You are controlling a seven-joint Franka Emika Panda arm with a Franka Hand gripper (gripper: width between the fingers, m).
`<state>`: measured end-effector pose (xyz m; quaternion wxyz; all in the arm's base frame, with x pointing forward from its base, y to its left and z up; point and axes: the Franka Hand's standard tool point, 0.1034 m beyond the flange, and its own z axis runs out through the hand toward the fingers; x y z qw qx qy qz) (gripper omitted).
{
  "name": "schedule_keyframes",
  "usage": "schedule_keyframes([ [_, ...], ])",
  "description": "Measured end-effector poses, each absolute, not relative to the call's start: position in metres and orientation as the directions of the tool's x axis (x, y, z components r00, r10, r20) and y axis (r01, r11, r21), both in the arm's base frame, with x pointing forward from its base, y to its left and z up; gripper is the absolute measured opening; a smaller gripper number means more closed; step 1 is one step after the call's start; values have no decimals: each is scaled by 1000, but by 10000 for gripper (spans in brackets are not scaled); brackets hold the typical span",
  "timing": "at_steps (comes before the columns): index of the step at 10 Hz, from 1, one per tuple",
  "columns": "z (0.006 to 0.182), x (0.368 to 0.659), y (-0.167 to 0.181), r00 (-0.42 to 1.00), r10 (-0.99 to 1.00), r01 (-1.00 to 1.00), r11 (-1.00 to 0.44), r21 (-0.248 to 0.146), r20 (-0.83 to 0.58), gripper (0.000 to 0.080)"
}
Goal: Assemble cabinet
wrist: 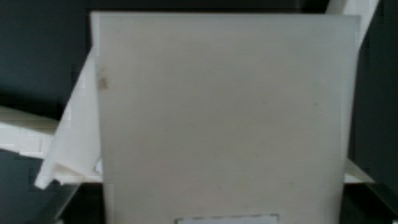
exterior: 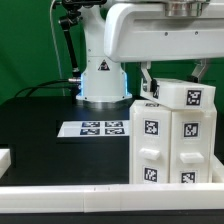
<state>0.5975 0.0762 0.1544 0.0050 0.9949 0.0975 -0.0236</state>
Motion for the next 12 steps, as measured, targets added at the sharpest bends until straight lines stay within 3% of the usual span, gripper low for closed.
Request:
schedule_keyframes([
  [3, 154, 596, 82, 989, -139, -140, -990, 0, -50, 566],
  [6, 154, 596, 84, 952, -301, -301, -954, -3, -51, 566],
  [10, 154, 596, 87, 841, -537, -538, -843, -8, -63, 566],
  [12, 153, 595, 87, 701, -710, -712, -701, -33, -67, 566],
])
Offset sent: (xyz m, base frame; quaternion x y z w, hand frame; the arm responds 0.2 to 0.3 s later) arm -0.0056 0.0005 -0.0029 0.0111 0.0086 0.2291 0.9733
